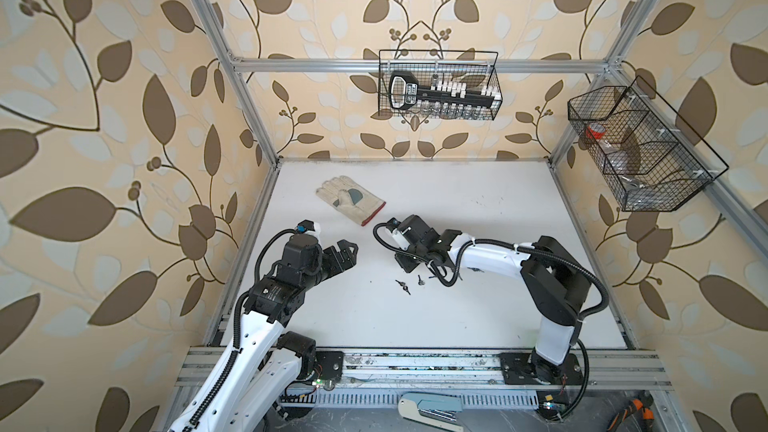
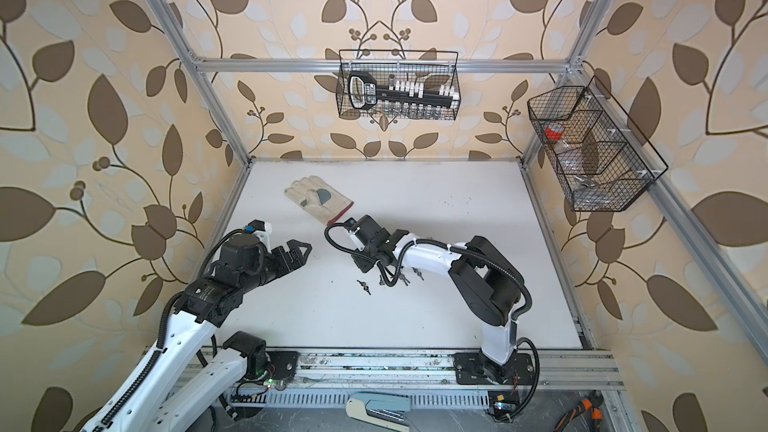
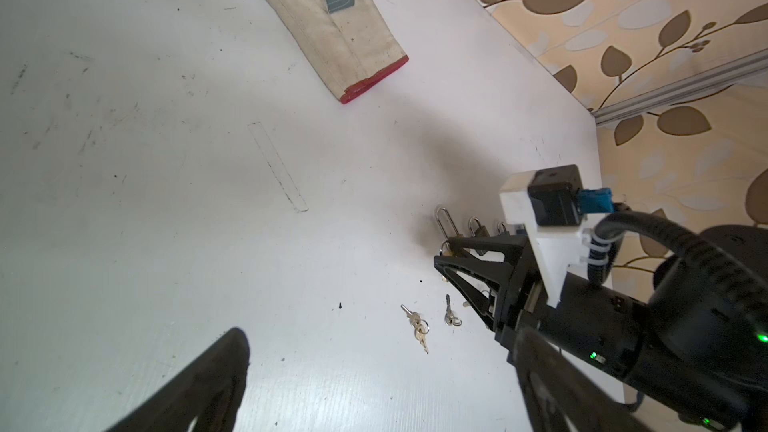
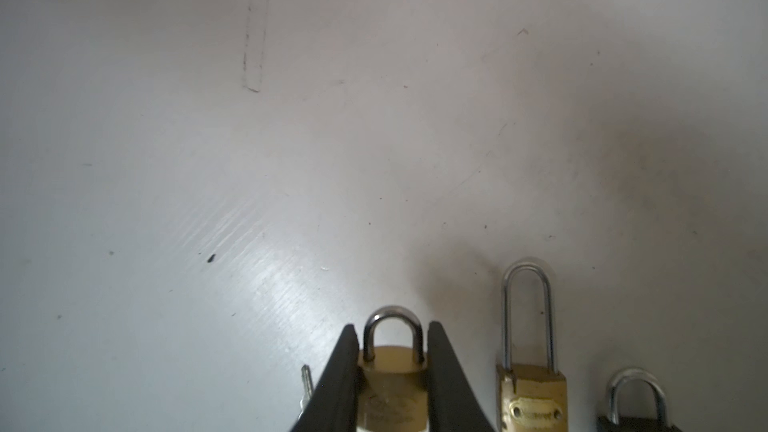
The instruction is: Lock with the key
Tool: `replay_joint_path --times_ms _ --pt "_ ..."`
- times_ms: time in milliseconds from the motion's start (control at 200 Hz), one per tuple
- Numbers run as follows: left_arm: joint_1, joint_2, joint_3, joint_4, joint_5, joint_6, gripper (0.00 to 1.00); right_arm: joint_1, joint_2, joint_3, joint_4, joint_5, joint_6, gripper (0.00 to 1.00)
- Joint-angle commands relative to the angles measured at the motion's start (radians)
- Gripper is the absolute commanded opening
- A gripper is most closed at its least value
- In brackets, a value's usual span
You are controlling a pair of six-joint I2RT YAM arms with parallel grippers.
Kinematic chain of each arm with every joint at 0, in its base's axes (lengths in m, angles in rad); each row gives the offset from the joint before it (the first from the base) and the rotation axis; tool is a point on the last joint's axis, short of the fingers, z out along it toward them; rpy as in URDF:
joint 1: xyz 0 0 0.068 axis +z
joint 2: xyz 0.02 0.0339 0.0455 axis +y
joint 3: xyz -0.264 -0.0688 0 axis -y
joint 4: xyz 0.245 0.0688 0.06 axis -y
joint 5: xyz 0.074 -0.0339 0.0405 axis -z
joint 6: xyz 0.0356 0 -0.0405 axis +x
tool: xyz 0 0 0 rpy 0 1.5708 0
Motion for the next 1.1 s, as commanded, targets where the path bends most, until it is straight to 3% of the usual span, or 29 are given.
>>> replay_joint_path --times_ms 0,340,595,890,1095 --pt "0.006 0.008 -0.008 -0.029 -0.038 -0.008 0.99 0.006 0.051 0.055 -0.079 0.046 0.019 0.0" --pt "0.007 -0.012 -0.011 -0.02 -0.043 -0.014 0.99 0.012 0.141 0.123 -0.092 0.047 0.011 0.05" --pt "0.006 -0.014 -0.014 -0.023 -0.046 -0.013 0.99 0.012 0.175 0.132 -0.095 0.065 0.01 0.21" --pt "0.007 -0.016 -0.007 -0.032 -0.05 -0.012 0.99 0.012 0.21 0.156 -0.095 0.063 0.008 0.23" --pt "0.007 -0.017 -0.005 -0.035 -0.056 -0.01 0.99 0.012 0.21 0.156 -0.092 0.06 0.01 0.37"
